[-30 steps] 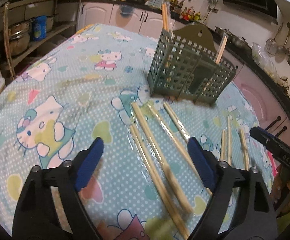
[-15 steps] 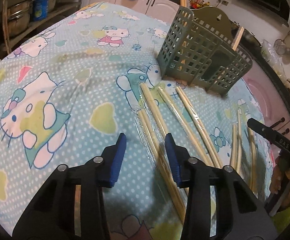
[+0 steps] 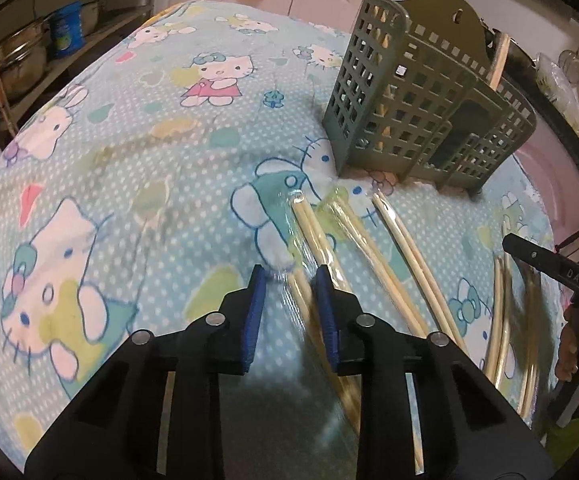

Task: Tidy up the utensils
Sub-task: 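Close the left tool on a wrapped chopstick pair while the right tool grasps another pair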

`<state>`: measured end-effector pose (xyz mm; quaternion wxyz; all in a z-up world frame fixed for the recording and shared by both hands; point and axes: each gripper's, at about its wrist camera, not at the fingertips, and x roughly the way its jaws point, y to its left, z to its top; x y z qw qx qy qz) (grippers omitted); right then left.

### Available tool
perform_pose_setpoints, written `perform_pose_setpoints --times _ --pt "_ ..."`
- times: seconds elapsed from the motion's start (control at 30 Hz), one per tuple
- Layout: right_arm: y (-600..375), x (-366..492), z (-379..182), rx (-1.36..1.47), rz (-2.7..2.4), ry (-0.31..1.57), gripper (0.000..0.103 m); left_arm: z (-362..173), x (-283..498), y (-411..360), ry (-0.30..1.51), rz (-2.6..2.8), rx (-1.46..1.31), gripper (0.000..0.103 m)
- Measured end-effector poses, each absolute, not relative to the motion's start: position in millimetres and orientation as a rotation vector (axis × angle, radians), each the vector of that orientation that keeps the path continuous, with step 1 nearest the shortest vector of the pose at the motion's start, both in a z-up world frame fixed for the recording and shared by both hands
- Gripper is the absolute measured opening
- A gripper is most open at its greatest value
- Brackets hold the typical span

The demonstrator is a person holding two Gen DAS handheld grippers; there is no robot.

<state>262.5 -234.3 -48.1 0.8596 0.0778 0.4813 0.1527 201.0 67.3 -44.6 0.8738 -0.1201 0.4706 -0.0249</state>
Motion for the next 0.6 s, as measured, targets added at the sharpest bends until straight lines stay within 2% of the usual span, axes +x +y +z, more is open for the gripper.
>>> perform_pose_setpoints --times 0.2,0.3,0.4,0.47,0.53,0.6 --pt "-234.2 272.4 -51.0 0.193 0.318 1.024 0.046 -47.3 208.1 74.3 0.976 -0.064 -0.264 0.008" --pt "-233.4 280.3 -52.3 0.199 0.305 1.031 0.043 -47.2 208.7 78.4 0.97 -0.072 -0.285 0.005" --pt "-232.4 289.0 -53.5 0.191 0.284 1.037 0.036 -47.6 207.8 80.5 0.964 -0.077 -0.295 0.004" --pt "-232.0 294.4 -54.7 0.181 0.268 1.038 0.025 -47.6 207.7 82.2 0.958 -0.08 -0.299 0.004" --pt "-234.5 299.8 -55.5 0.179 0.259 1.038 0.018 -47.5 205.8 83.9 0.953 -0.083 -0.311 0.003" --pt "-238.9 305.3 -55.3 0.196 0.262 1.037 0.016 -46.4 203.2 85.9 0.949 -0.085 -0.323 0.003"
